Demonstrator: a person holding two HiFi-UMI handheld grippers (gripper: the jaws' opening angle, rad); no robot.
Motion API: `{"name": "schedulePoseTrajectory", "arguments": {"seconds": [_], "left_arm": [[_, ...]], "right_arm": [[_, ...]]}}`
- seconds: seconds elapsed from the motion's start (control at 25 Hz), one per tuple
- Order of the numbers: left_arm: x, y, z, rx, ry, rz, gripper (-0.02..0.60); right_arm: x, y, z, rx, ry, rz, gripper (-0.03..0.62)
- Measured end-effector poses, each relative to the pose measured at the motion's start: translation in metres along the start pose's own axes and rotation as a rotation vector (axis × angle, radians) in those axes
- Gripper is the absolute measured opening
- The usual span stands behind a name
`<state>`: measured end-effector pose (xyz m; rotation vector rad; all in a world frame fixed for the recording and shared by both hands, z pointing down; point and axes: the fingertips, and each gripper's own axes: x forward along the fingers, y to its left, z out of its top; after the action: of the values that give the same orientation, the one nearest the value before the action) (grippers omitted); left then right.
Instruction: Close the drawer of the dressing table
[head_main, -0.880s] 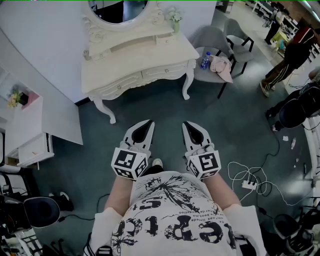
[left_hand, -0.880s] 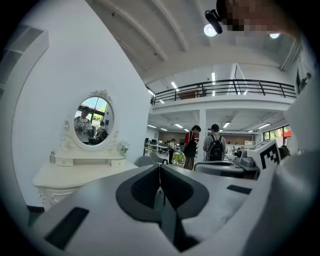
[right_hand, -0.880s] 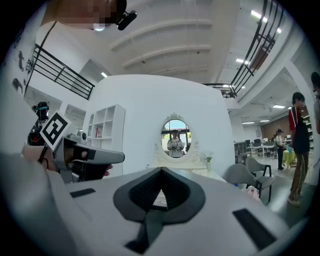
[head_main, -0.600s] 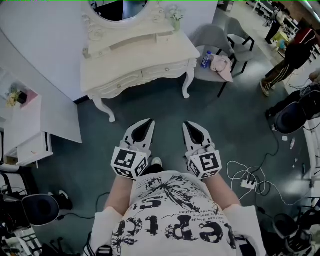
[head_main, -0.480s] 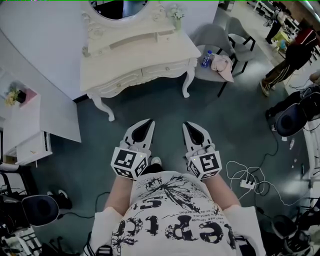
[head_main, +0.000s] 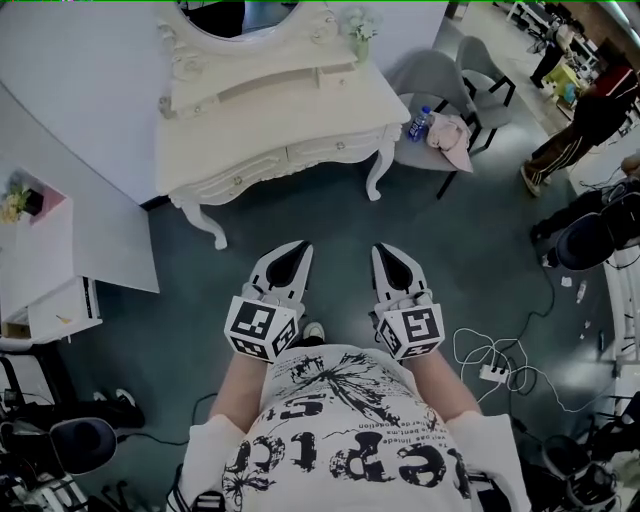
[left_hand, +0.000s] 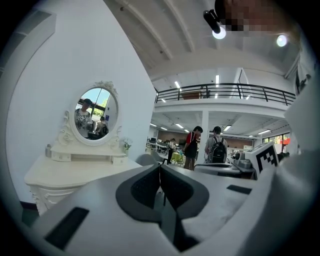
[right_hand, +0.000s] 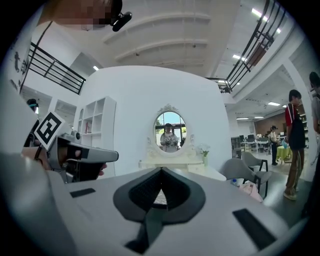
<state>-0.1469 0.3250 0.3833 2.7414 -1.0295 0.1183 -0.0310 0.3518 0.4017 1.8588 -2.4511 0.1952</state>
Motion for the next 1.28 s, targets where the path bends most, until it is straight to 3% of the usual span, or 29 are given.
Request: {"name": "schedulePoseTrajectory", "arguments": {"seconds": [0.32, 0.64, 1.28], "left_arm": [[0.025, 0.053, 0.008, 0.0, 0.015, 0.004, 0.02], [0.076, 0.091, 0.005, -0.024, 0.035, 0.071, 0.02], [0.307, 0.128, 0.063, -0.069, -0.039, 0.262, 0.02]], "right_arm": [[0.059, -0.013, 0.013, 0.002, -0.041, -0.038, 0.017], [0.125, -0.051, 0.007, 0.015, -0.014, 0.021, 0.017], [0.286, -0.244, 0.048, -0.046, -0.003, 0.231, 0.017]]}}
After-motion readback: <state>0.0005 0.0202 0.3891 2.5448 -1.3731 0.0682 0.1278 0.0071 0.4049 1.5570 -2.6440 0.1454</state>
